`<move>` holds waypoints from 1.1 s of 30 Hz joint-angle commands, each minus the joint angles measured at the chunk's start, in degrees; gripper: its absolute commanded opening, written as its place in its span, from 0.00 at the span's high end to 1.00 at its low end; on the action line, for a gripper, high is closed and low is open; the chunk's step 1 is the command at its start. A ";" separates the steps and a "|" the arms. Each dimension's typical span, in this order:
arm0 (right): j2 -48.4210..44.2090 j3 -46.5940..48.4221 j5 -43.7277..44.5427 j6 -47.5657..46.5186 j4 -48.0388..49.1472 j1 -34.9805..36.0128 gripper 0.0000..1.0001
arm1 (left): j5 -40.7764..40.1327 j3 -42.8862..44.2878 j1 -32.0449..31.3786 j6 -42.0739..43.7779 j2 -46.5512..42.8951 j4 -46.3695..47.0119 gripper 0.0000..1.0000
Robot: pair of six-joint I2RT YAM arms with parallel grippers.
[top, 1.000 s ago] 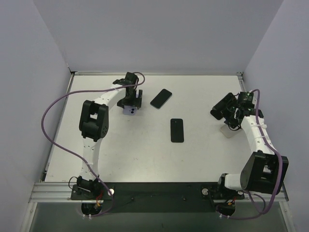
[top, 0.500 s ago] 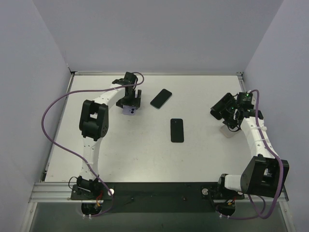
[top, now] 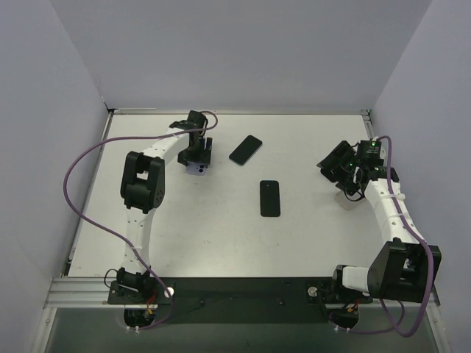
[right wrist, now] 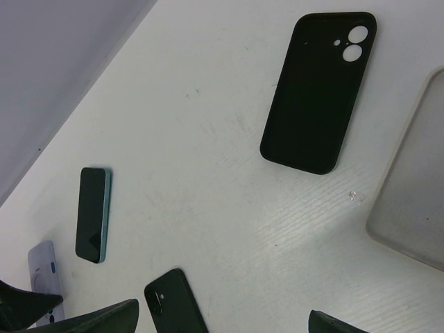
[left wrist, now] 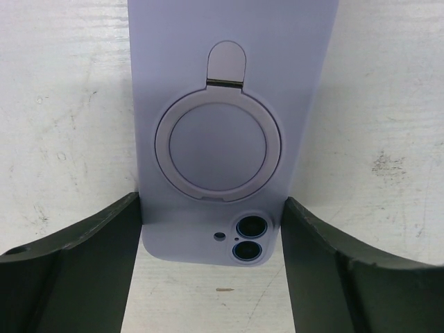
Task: Take the phone out of the phone case
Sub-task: Pick up the phone at the center of the board.
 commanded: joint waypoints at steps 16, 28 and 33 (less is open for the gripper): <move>5.29 1.60 -7.51 5.27 4.28 24.36 0.06 | 30.43 -36.79 -5.46 -16.89 -25.33 16.36 0.48; 24.89 4.67 -14.37 16.17 21.42 38.16 0.06 | 35.97 -47.18 -10.39 -20.94 -33.87 22.16 0.48; 32.19 8.01 -15.07 18.27 23.18 39.92 0.28 | 37.90 -48.59 -10.57 -21.03 -36.77 21.99 0.48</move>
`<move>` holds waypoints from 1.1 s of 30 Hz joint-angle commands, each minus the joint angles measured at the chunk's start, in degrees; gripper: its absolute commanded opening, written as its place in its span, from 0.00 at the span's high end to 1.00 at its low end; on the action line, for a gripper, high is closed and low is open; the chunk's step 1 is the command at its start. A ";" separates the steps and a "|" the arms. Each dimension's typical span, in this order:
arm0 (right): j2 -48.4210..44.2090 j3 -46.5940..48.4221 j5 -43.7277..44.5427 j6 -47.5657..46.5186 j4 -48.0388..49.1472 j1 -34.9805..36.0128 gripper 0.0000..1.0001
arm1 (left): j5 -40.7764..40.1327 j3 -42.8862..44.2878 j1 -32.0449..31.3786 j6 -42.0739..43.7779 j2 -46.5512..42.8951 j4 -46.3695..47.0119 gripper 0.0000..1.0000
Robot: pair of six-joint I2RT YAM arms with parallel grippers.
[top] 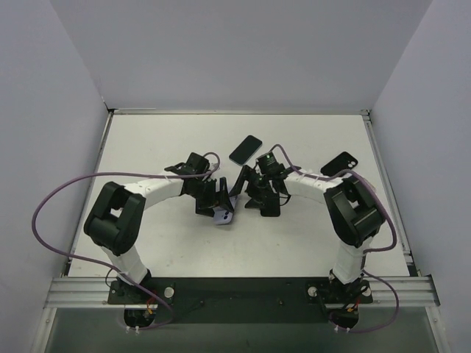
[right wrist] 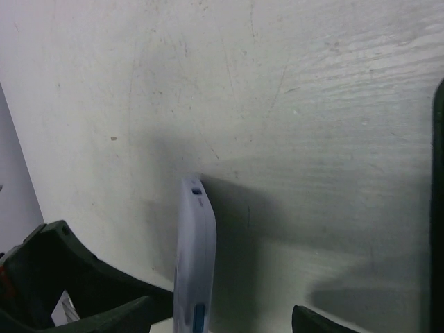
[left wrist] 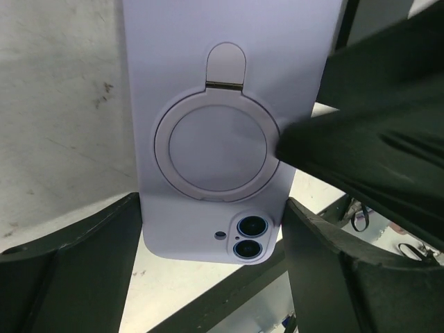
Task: Take the phone out of the phone case
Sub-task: Pick up the phone at the center of the board.
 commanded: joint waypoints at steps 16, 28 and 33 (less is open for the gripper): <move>-4.75 5.68 -1.61 -1.88 -5.59 -4.60 1.00 | -0.24 3.99 -0.67 4.25 -12.92 -5.61 0.12; -15.39 -5.11 -13.45 23.42 6.49 -11.64 1.00 | -13.36 -11.01 -2.08 9.09 -36.12 20.03 0.12; -16.71 -12.32 -18.12 42.30 22.12 -12.78 1.00 | -14.59 -20.42 -2.95 17.33 -46.39 35.82 0.12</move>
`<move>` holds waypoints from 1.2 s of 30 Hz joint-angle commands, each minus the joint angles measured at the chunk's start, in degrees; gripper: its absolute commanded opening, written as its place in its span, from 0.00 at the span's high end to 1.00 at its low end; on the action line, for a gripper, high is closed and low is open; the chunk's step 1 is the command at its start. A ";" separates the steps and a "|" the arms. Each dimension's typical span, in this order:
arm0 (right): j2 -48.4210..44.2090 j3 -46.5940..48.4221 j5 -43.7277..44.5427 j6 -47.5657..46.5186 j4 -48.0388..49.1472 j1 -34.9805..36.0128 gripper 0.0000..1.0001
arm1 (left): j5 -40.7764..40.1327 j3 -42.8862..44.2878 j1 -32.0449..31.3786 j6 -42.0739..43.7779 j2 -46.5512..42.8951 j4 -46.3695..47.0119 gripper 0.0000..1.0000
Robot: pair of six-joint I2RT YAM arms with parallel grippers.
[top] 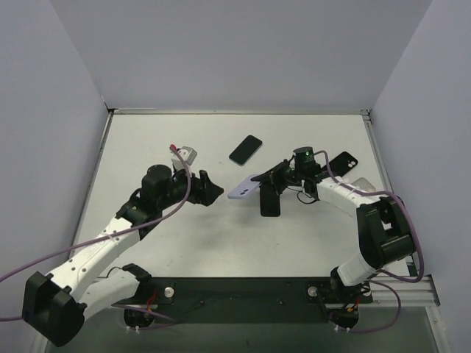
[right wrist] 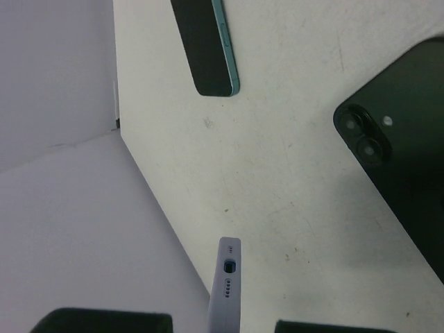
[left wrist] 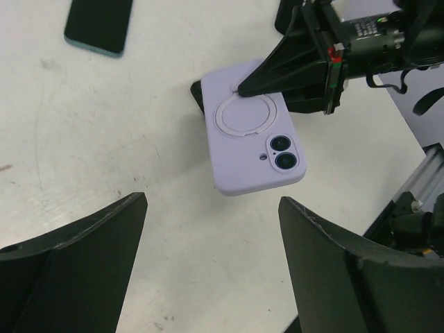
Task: Take the phone out of the phone case
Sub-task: Pick up the phone at the center of the board.
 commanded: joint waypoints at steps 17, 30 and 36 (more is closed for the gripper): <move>-9.33 -2.43 -9.26 41.80 22.13 -0.61 1.00 | 15.33 -16.74 -0.99 28.11 -13.55 33.61 0.16; -13.99 -2.07 -8.83 46.20 22.83 0.62 1.00 | 20.08 -8.57 -0.55 34.08 2.01 43.81 0.17; -15.75 -2.08 -8.56 42.44 20.29 0.01 1.00 | 19.73 -5.05 -0.46 36.02 5.63 43.11 0.20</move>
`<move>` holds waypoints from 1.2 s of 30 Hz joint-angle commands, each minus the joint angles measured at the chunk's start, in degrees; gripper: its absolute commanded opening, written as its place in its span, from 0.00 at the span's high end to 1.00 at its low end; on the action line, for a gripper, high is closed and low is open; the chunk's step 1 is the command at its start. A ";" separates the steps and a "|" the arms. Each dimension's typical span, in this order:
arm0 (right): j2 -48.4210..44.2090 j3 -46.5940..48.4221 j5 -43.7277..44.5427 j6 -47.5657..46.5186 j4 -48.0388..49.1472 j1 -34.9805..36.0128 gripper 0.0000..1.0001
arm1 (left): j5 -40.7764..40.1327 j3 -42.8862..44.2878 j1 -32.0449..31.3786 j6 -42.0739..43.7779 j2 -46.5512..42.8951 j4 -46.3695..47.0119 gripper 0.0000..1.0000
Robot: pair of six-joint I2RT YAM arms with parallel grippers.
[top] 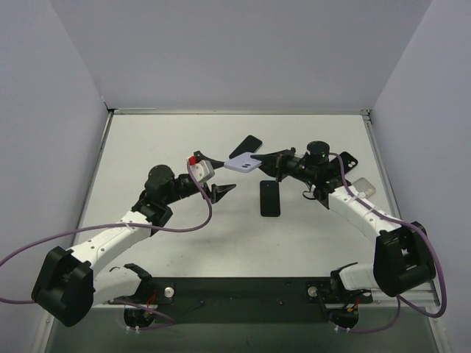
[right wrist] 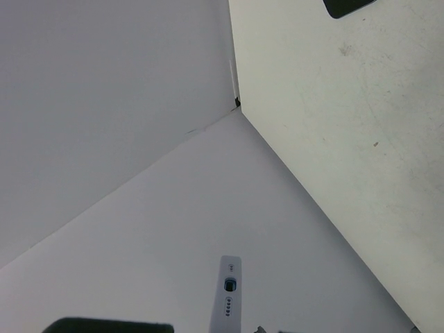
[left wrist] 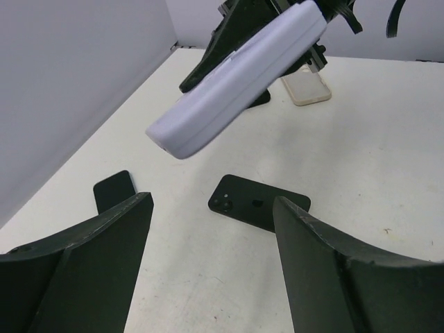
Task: Take the phone out of the phone case
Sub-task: Pick up the phone at the center of the board.
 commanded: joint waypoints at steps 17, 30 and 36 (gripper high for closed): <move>1.26 25.81 -0.47 -64.52 -33.04 -5.02 1.00 | 3.73 27.55 9.64 -21.79 3.19 -37.92 0.29; -9.37 15.79 -14.34 -87.67 -19.97 -5.20 1.00 | 27.30 25.64 12.54 -60.81 14.44 -9.47 0.17; -7.89 13.32 -19.82 -77.82 -5.09 -4.41 1.00 | 28.62 22.11 10.70 -76.38 18.39 8.73 0.17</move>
